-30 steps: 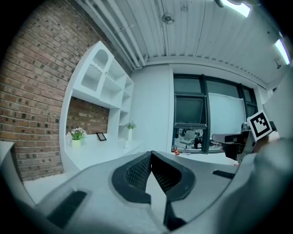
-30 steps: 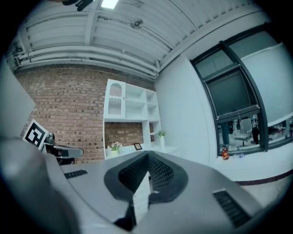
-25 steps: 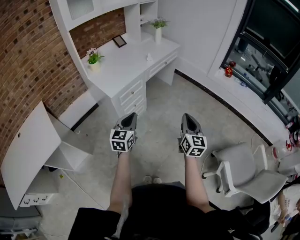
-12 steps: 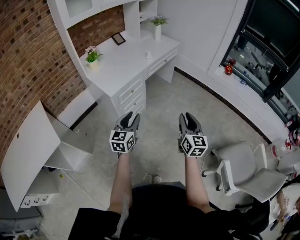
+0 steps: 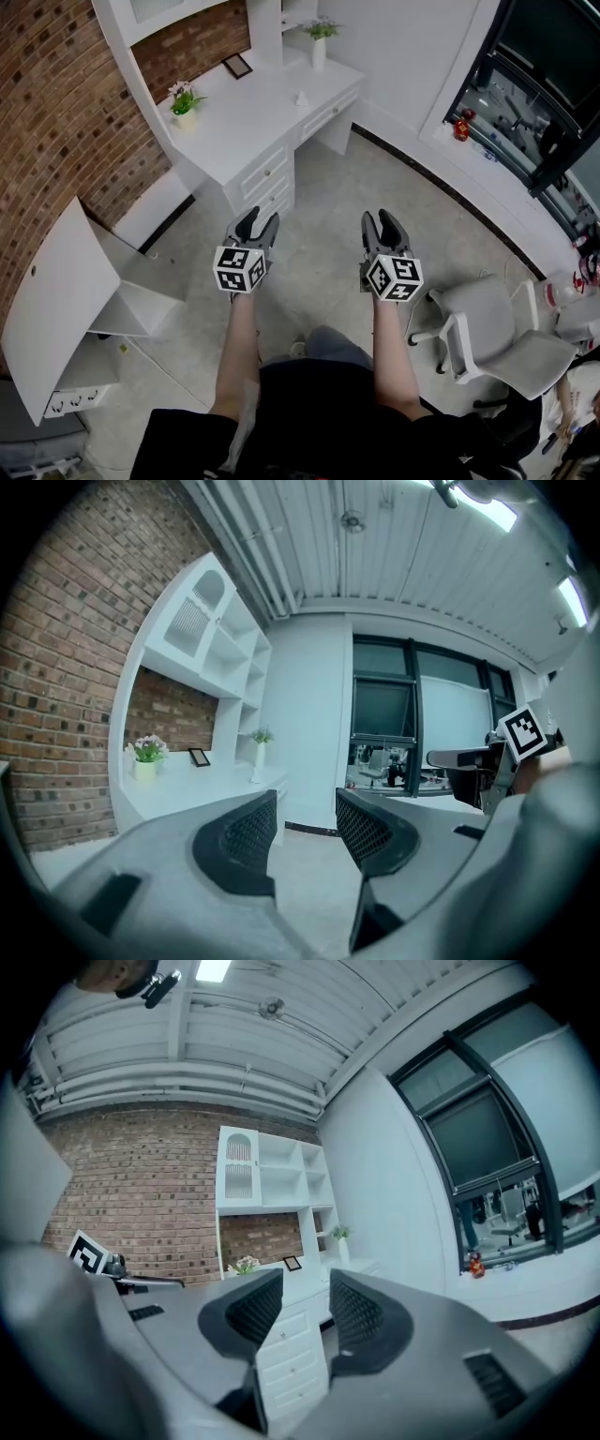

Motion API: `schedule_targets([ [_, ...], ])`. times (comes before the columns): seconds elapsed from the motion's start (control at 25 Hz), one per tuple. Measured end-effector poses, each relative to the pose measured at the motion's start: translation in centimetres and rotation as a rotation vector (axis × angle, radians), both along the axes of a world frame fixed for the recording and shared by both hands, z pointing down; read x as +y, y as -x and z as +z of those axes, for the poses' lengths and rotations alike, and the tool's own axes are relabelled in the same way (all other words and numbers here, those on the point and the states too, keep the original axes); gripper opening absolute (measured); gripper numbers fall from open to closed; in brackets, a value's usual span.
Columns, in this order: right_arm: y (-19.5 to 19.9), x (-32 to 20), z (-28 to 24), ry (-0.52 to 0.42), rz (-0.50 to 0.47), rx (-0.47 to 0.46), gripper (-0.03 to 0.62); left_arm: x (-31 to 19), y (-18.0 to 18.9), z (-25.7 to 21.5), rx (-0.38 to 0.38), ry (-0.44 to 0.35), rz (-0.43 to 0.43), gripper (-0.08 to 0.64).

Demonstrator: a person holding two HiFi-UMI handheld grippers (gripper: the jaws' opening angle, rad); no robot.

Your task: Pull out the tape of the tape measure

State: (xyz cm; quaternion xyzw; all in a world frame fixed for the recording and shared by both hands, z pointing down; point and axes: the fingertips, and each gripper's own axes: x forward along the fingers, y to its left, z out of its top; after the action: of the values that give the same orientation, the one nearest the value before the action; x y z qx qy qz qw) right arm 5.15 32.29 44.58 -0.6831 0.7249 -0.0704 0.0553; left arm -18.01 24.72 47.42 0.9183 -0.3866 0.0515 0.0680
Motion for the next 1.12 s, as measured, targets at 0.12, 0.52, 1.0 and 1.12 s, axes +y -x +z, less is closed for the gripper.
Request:
schedule_targets([
  [0.12,-0.7,-0.8,0.2,-0.005,0.025,-0.02,0.135,-1.0,0.2,0.4,-0.011,0.0,0.014,0.169],
  [0.52,-4.2,-9.1,1.8,0.005,0.022,-0.027,0.135,-9.2,-1.9,3.2,-0.004,0.035,-0.01,0.169],
  [1.0,-11.6,-40.8,4.4,0.061,-0.193,-0.03,0.135,-36.0,-9.6,5.1,-0.035,0.047,-0.159,0.169],
  [1.12,-13.2,-49.5,3.7,0.077,-0.25,-0.022,0.135,-43.4,-11.6,4.9,-0.06,0.061,-0.193,0.169],
])
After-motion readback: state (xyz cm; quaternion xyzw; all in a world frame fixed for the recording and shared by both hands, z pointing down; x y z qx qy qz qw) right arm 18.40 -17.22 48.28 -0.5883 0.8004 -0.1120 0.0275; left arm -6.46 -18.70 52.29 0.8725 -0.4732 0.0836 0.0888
